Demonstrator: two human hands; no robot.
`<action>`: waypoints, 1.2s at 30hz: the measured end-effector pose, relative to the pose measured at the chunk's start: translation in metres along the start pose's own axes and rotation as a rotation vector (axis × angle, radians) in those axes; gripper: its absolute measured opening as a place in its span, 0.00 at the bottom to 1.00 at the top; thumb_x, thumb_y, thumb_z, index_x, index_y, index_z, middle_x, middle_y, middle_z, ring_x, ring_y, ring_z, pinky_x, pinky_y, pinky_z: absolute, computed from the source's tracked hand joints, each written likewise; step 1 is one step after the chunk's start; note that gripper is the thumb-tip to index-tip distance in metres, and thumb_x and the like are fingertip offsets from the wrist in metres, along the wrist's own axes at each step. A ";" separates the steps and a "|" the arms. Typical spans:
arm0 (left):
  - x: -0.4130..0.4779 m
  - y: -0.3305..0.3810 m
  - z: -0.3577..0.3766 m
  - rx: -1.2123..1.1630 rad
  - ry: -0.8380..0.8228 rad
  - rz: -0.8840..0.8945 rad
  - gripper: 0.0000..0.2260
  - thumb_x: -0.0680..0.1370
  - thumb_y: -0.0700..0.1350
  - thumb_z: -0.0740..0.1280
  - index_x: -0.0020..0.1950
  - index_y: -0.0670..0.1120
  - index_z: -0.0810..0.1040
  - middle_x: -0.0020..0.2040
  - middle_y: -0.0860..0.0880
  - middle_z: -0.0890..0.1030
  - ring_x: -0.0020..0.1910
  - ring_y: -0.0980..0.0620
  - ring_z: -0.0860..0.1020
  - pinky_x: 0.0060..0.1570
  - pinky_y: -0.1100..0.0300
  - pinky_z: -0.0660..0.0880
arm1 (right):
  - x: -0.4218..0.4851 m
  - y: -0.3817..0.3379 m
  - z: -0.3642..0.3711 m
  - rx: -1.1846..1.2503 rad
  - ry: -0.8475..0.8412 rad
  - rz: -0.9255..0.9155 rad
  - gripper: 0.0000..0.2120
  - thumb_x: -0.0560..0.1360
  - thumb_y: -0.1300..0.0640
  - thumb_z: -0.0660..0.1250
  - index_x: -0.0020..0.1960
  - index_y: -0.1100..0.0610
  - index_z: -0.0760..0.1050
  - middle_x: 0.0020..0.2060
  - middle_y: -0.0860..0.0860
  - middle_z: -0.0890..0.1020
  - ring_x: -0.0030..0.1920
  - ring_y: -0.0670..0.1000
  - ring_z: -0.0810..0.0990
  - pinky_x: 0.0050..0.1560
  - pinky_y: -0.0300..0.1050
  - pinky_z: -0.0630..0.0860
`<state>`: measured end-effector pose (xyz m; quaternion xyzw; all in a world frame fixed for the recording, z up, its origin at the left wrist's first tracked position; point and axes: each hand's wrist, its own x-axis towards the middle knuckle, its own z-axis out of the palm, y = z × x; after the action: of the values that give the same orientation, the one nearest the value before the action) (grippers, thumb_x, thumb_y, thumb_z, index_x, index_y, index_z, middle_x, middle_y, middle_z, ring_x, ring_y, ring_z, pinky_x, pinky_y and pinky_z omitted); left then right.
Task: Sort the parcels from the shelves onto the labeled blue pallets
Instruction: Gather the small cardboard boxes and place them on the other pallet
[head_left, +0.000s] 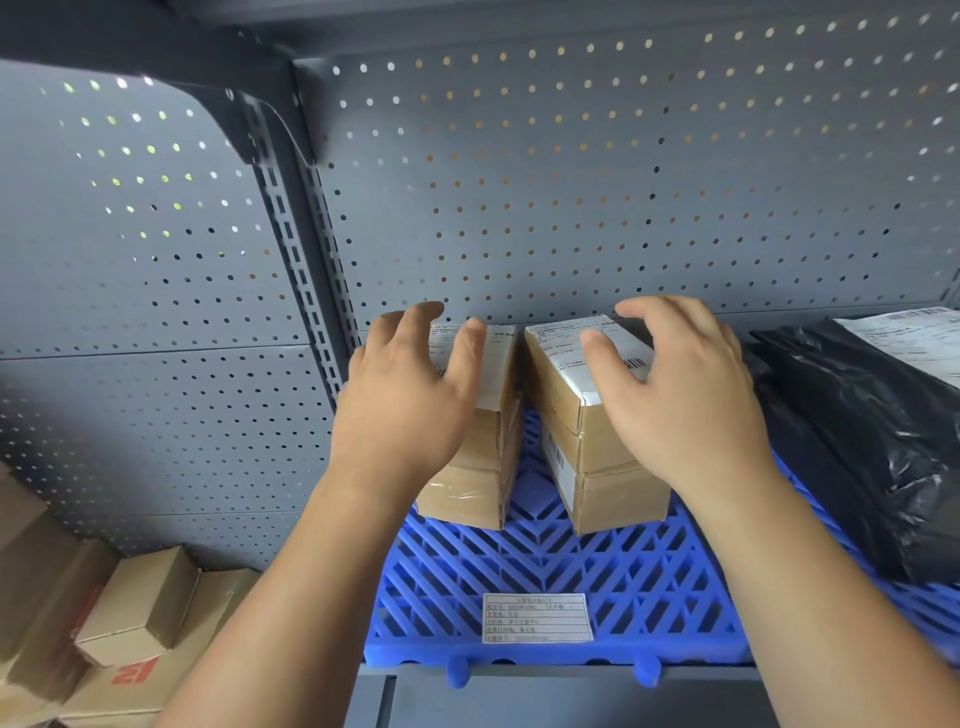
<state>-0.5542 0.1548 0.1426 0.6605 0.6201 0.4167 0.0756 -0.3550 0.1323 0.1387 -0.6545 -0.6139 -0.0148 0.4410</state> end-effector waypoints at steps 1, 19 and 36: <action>0.001 -0.001 0.000 -0.017 0.002 0.000 0.27 0.81 0.67 0.56 0.75 0.56 0.71 0.73 0.49 0.72 0.72 0.45 0.71 0.69 0.42 0.71 | 0.001 0.001 -0.001 0.013 -0.001 0.010 0.24 0.77 0.36 0.60 0.66 0.49 0.76 0.66 0.48 0.76 0.67 0.56 0.71 0.65 0.55 0.71; 0.010 -0.066 0.023 -0.960 -0.253 -0.414 0.30 0.85 0.65 0.45 0.72 0.52 0.76 0.64 0.51 0.84 0.66 0.51 0.80 0.70 0.48 0.70 | 0.002 0.054 0.015 0.751 -0.182 0.493 0.31 0.70 0.23 0.48 0.61 0.33 0.78 0.65 0.40 0.81 0.66 0.43 0.77 0.73 0.54 0.67; -0.018 -0.062 0.045 -1.072 -0.395 -0.404 0.26 0.88 0.53 0.45 0.66 0.53 0.82 0.64 0.48 0.84 0.67 0.48 0.80 0.72 0.38 0.69 | -0.025 0.054 0.041 1.143 -0.360 0.612 0.29 0.82 0.33 0.43 0.68 0.44 0.76 0.63 0.45 0.83 0.65 0.45 0.80 0.68 0.52 0.73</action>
<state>-0.5702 0.1710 0.0667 0.4644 0.4112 0.5180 0.5890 -0.3383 0.1447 0.0700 -0.4551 -0.3759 0.5474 0.5932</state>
